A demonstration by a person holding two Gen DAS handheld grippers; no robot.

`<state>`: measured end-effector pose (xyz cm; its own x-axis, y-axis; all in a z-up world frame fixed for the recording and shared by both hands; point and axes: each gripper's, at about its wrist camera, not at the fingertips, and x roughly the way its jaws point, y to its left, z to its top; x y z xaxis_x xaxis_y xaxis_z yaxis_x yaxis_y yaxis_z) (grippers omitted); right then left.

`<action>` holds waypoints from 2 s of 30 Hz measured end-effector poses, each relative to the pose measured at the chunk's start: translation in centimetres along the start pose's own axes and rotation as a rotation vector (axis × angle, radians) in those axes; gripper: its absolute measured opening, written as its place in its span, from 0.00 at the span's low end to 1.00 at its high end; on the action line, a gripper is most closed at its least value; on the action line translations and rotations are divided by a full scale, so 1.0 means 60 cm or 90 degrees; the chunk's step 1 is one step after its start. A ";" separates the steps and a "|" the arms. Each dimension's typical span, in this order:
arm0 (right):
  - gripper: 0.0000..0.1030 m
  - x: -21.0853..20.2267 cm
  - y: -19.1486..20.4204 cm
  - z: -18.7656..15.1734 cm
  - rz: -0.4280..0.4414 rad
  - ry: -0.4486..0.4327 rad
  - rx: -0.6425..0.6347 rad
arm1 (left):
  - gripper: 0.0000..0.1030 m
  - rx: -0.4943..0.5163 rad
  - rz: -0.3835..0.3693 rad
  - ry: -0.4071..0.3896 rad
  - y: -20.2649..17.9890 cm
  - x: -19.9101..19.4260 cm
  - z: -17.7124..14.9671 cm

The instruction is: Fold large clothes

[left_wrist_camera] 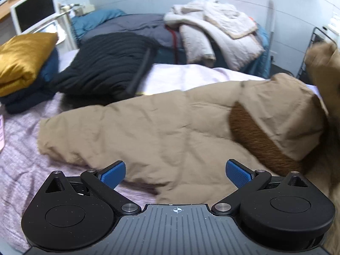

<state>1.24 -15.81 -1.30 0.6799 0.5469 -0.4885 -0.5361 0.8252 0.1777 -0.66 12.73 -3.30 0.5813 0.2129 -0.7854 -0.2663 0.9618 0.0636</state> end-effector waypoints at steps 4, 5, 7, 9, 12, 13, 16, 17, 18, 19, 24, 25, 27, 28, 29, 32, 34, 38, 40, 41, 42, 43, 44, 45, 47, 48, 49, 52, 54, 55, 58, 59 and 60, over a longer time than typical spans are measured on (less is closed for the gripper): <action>0.15 0.083 0.064 -0.061 -0.009 0.095 -0.041 | 1.00 -0.003 0.002 0.009 0.031 0.010 -0.009; 0.15 0.103 0.071 -0.075 -0.019 0.116 -0.056 | 1.00 -0.003 -0.004 0.011 0.036 0.013 -0.008; 0.19 0.142 0.085 -0.102 -0.054 0.160 -0.093 | 1.00 -0.012 -0.018 0.015 0.042 0.019 -0.003; 0.43 0.169 0.095 -0.129 -0.061 0.188 -0.124 | 1.00 -0.019 -0.039 0.010 0.038 0.025 0.012; 0.83 0.180 0.116 -0.155 -0.030 0.208 -0.189 | 1.00 -0.008 -0.077 -0.008 0.014 0.034 0.040; 0.80 0.170 0.127 -0.156 -0.030 0.200 -0.219 | 1.00 0.005 -0.094 -0.015 -0.001 0.036 0.052; 0.78 0.104 0.141 -0.147 -0.015 0.166 -0.240 | 1.00 0.046 -0.163 -0.035 -0.053 0.041 0.084; 0.78 0.075 0.134 -0.142 -0.004 0.150 -0.226 | 1.00 0.063 -0.193 -0.042 -0.076 0.042 0.094; 0.78 0.050 0.122 -0.135 -0.002 0.135 -0.213 | 1.00 0.081 -0.222 -0.049 -0.100 0.044 0.103; 0.77 0.026 0.109 -0.131 -0.012 0.125 -0.202 | 1.00 0.101 -0.245 -0.052 -0.126 0.047 0.110; 0.62 -0.040 -0.005 -0.113 -0.150 0.123 -0.133 | 1.00 0.204 -0.313 -0.015 -0.262 0.079 0.101; 0.58 -0.042 -0.033 -0.112 -0.182 0.136 -0.112 | 1.00 0.223 -0.308 -0.006 -0.284 0.089 0.092; 0.52 -0.044 -0.086 -0.111 -0.221 0.146 -0.040 | 1.00 0.256 -0.280 -0.004 -0.318 0.106 0.072; 0.52 -0.044 -0.109 -0.110 -0.222 0.145 0.000 | 1.00 0.269 -0.263 -0.006 -0.329 0.117 0.064; 0.52 -0.043 -0.127 -0.111 -0.218 0.140 0.031 | 1.00 0.280 -0.242 -0.003 -0.339 0.130 0.057; 0.52 -0.012 -0.154 -0.121 -0.224 0.165 0.052 | 1.00 0.290 -0.207 0.030 -0.353 0.174 0.050; 0.53 0.015 -0.164 -0.132 -0.222 0.188 0.057 | 1.00 0.301 -0.190 0.037 -0.358 0.193 0.047; 0.55 0.053 -0.168 -0.156 -0.240 0.221 0.036 | 1.00 0.313 -0.172 0.048 -0.370 0.225 0.049; 0.55 0.065 -0.172 -0.162 -0.240 0.229 0.040 | 1.00 0.313 -0.166 0.051 -0.370 0.238 0.048; 0.55 0.069 -0.175 -0.164 -0.241 0.233 0.040 | 1.00 0.312 -0.166 0.050 -0.369 0.241 0.048; 0.57 0.074 -0.175 -0.167 -0.241 0.236 0.034 | 1.00 0.315 -0.165 0.048 -0.370 0.246 0.049; 0.57 0.076 -0.173 -0.169 -0.242 0.239 0.024 | 1.00 0.320 -0.164 0.044 -0.371 0.248 0.046; 0.58 0.078 -0.169 -0.170 -0.242 0.243 0.011 | 1.00 0.322 -0.163 0.040 -0.371 0.248 0.045; 0.58 0.079 -0.168 -0.164 -0.244 0.246 0.002 | 1.00 0.320 -0.164 0.037 -0.370 0.247 0.046; 0.58 0.064 -0.158 -0.157 -0.247 0.235 -0.010 | 1.00 0.315 -0.169 0.026 -0.364 0.241 0.045; 0.57 0.054 -0.152 -0.156 -0.247 0.223 -0.015 | 1.00 0.319 -0.171 0.020 -0.361 0.239 0.043; 0.57 0.039 -0.145 -0.154 -0.254 0.205 -0.023 | 1.00 0.323 -0.172 0.015 -0.359 0.236 0.041; 0.65 0.008 -0.130 -0.157 -0.259 0.175 -0.038 | 1.00 0.327 -0.174 0.000 -0.357 0.232 0.033; 0.67 0.012 -0.129 -0.175 -0.256 0.207 -0.045 | 1.00 0.326 -0.175 -0.001 -0.359 0.236 0.030; 0.68 0.018 -0.129 -0.184 -0.257 0.221 -0.050 | 1.00 0.325 -0.175 -0.001 -0.360 0.239 0.029; 0.75 0.046 -0.130 -0.206 -0.263 0.256 -0.067 | 1.00 0.327 -0.176 -0.002 -0.365 0.242 0.029; 0.75 0.053 -0.128 -0.206 -0.267 0.263 -0.071 | 1.00 0.327 -0.178 -0.004 -0.363 0.239 0.031; 0.76 0.057 -0.125 -0.203 -0.272 0.267 -0.073 | 1.00 0.322 -0.183 -0.007 -0.358 0.233 0.034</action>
<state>1.47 -21.84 -14.70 0.6039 0.0495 -0.7955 -0.3261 0.9261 -0.1900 14.74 -4.62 -14.41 0.5846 -0.0705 -0.8083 0.3026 0.9433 0.1366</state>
